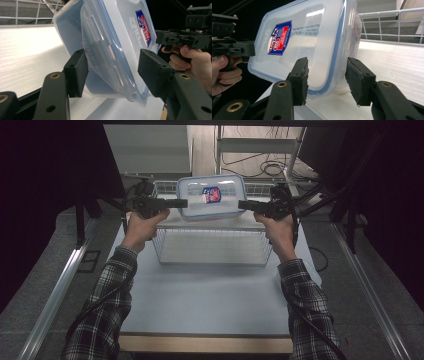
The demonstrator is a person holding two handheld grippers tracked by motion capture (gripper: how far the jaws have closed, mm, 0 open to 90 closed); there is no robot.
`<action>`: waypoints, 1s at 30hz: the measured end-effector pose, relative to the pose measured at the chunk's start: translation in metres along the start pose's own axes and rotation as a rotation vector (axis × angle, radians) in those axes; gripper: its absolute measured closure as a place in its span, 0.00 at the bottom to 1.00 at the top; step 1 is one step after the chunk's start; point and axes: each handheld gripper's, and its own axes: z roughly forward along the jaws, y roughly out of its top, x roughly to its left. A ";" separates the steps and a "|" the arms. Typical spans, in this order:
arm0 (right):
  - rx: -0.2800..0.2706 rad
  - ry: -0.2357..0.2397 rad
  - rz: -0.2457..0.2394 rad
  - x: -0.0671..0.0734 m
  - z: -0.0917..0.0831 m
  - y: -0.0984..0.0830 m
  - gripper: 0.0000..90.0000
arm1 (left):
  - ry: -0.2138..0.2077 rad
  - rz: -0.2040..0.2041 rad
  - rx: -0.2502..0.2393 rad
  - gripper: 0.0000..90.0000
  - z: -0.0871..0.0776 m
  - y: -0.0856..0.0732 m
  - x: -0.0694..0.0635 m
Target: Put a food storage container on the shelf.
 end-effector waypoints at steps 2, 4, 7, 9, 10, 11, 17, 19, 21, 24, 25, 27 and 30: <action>0.013 0.005 0.001 0.000 0.000 -0.001 0.61 | 0.010 0.009 0.001 0.45 0.000 0.002 0.001; 0.017 0.007 0.002 0.000 0.000 -0.002 0.61 | 0.019 0.014 0.004 0.44 0.001 0.003 0.002; 0.014 0.009 0.008 0.000 0.000 -0.003 0.62 | 0.040 0.020 0.004 0.42 0.002 0.004 0.001; 0.017 0.009 0.008 0.001 0.000 -0.003 0.63 | 0.079 0.025 0.006 0.39 0.003 0.005 0.000; 0.021 0.007 0.005 0.002 -0.001 -0.003 0.64 | 0.099 0.034 0.009 0.39 0.003 0.005 0.000; 0.022 0.006 -0.002 0.003 -0.001 -0.002 0.63 | 0.114 0.041 0.013 0.39 0.003 0.005 0.000; 0.022 -0.012 -0.001 0.005 0.000 0.000 0.63 | 0.090 0.020 0.005 0.41 0.007 0.004 0.004; 0.015 -0.028 -0.007 0.006 0.001 0.001 0.62 | 0.103 0.030 -0.002 0.42 0.007 0.005 0.001; 0.014 -0.033 -0.007 0.006 0.001 0.002 0.62 | 0.118 0.038 -0.007 0.42 0.008 0.006 0.000; 0.006 -0.048 -0.011 0.007 0.001 0.003 0.62 | 0.130 0.038 -0.023 0.40 0.009 0.006 0.000; 0.005 -0.054 -0.010 0.007 0.002 0.004 0.62 | 0.126 0.034 -0.027 0.40 0.009 0.006 0.000; 0.005 -0.056 -0.010 0.007 0.002 0.005 0.62 | 0.118 0.030 -0.031 0.40 0.009 0.006 0.001; 0.004 -0.068 -0.013 0.008 0.003 0.006 0.63 | 0.105 0.028 -0.028 0.40 0.011 0.006 0.000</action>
